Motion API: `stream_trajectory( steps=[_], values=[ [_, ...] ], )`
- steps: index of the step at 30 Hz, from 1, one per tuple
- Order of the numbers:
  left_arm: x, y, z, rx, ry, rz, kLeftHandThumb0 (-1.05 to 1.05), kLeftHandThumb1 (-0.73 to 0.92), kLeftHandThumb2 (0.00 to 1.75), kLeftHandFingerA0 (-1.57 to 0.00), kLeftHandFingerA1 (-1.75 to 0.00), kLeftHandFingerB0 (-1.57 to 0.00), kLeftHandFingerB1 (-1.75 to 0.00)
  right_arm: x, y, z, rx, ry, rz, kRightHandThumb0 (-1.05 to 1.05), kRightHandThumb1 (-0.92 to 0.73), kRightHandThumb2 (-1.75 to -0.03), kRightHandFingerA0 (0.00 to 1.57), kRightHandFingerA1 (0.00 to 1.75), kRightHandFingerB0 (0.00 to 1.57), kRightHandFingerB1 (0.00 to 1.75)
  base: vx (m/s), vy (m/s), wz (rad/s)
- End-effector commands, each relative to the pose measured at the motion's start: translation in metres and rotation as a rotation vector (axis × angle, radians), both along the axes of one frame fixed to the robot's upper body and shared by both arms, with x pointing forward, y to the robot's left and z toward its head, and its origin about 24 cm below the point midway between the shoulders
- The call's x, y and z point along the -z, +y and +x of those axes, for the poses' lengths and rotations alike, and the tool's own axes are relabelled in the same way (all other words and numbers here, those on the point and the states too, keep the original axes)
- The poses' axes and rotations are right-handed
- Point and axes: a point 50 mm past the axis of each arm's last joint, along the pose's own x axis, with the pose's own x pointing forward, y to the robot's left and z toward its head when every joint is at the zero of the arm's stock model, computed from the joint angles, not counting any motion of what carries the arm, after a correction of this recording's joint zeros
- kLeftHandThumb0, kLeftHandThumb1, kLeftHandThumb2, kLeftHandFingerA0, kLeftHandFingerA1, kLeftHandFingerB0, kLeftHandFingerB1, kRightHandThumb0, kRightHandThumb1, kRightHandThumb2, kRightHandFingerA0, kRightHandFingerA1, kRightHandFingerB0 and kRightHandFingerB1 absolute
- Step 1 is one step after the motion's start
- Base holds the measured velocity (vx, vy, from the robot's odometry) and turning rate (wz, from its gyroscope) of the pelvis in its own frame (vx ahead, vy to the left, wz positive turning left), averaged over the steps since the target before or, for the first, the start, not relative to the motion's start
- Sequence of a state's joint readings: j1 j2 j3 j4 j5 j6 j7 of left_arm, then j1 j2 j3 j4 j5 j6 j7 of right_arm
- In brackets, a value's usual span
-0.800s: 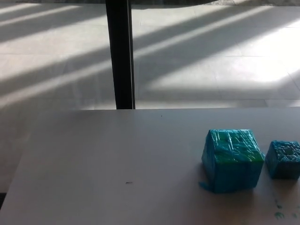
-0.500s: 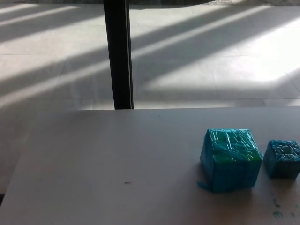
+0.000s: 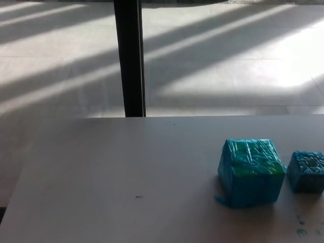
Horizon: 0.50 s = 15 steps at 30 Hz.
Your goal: The robot uses its right hand to pick up the small cube kept on the middle on the desk and place it on the bigger cube kept next to it
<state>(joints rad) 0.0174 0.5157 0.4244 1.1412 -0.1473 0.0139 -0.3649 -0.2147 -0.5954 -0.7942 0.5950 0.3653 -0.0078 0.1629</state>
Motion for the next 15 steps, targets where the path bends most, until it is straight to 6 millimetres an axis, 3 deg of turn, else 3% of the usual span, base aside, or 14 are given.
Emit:
stream_trajectory(
  steps=[1, 2, 3, 5, 6, 7, 8, 9, 10, 11, 14, 15],
  values=[
    [-0.005, 0.006, -0.001, -0.038, -0.024, -0.005, -0.70, 0.69, 0.61, -0.42, -0.54, -0.43, -0.39, -0.044, 0.014, 0.020, -0.077, -0.031, -0.097, -0.83, -0.73, -0.62, 0.32, 0.68, 0.28, 0.52, 0.00, 0.000, 0.00],
    [-0.005, 0.007, -0.001, -0.037, -0.022, -0.004, -0.70, 0.68, 0.61, -0.41, -0.54, -0.43, -0.40, -0.049, 0.020, 0.025, -0.109, -0.042, -0.114, -0.80, -0.56, -0.95, 0.27, 0.64, 0.24, 0.55, 0.00, 0.000, 0.00],
    [-0.007, 0.008, -0.002, -0.024, -0.011, 0.007, -0.71, 0.68, 0.61, -0.40, -0.55, -0.41, -0.41, -0.055, 0.032, 0.033, -0.188, -0.037, -0.154, -0.37, -0.47, -1.04, 0.04, 0.53, 0.00, 0.49, 0.00, 0.000, 0.00],
    [-0.007, 0.008, -0.002, -0.028, -0.013, 0.005, -0.71, 0.68, 0.61, -0.40, -0.55, -0.41, -0.41, -0.062, 0.044, 0.038, -0.259, -0.028, -0.205, -0.37, -0.47, -1.04, 0.04, 0.53, 0.00, 0.49, 0.00, 0.000, 0.00],
    [-0.007, 0.008, -0.002, -0.016, -0.014, 0.008, -0.71, 0.69, 0.61, -0.40, -0.55, -0.41, -0.41, -0.065, 0.049, 0.041, -0.286, -0.021, -0.223, -0.69, -0.58, -0.96, 0.09, 0.52, 0.00, 0.36, 0.00, 0.000, 0.00],
    [-0.007, 0.008, -0.002, -0.015, -0.014, 0.008, -0.71, 0.69, 0.61, -0.40, -0.55, -0.41, -0.41, -0.065, 0.050, 0.041, -0.289, -0.018, -0.224, -0.69, -0.58, -0.96, 0.09, 0.52, 0.00, 0.36, 0.00, 0.000, 0.00],
    [-0.006, 0.008, -0.004, -0.013, -0.005, 0.011, -0.71, 0.69, 0.61, -0.42, -0.54, -0.41, -0.40, -0.067, 0.057, 0.047, -0.342, 0.017, -0.260, -0.64, -0.80, -0.63, 0.10, 0.38, 0.08, 0.24, 0.00, 0.000, 0.00],
    [-0.006, 0.008, -0.004, -0.011, 0.001, 0.019, -0.71, 0.69, 0.61, -0.42, -0.54, -0.42, -0.40, -0.070, 0.067, 0.055, -0.406, 0.032, -0.288, -0.62, -0.59, -0.95, 0.02, 0.44, 0.02, 0.29, 0.00, 0.000, 0.00],
    [-0.006, 0.008, -0.004, -0.005, 0.000, 0.018, -0.71, 0.70, 0.61, -0.43, -0.53, -0.42, -0.40, -0.070, 0.071, 0.059, -0.423, 0.055, -0.301, -0.63, -0.78, -0.68, 0.08, 0.35, 0.08, 0.19, 0.00, 0.000, 0.00],
    [-0.007, 0.009, -0.004, -0.005, -0.003, 0.017, -0.72, 0.70, 0.61, -0.45, -0.54, -0.42, -0.40, -0.069, 0.074, 0.062, -0.437, 0.081, -0.327, -0.66, -0.58, -0.96, 0.00, 0.41, 0.02, 0.27, 0.00, 0.000, 0.00],
    [-0.008, 0.009, -0.004, 0.007, -0.007, 0.015, -0.71, 0.70, 0.61, -0.42, -0.53, -0.42, -0.39, -0.071, 0.082, 0.070, -0.483, 0.102, -0.357, -0.67, -0.57, -0.92, 0.05, 0.41, 0.02, 0.27, 0.00, 0.000, 0.00],
    [-0.009, 0.010, -0.004, -0.002, -0.006, 0.019, -0.71, 0.69, 0.61, -0.41, -0.52, -0.41, -0.39, -0.068, 0.086, 0.073, -0.497, 0.104, -0.358, -0.66, -0.76, -0.65, 0.09, 0.35, 0.08, 0.19, 0.00, 0.000, 0.00]
  ],
)
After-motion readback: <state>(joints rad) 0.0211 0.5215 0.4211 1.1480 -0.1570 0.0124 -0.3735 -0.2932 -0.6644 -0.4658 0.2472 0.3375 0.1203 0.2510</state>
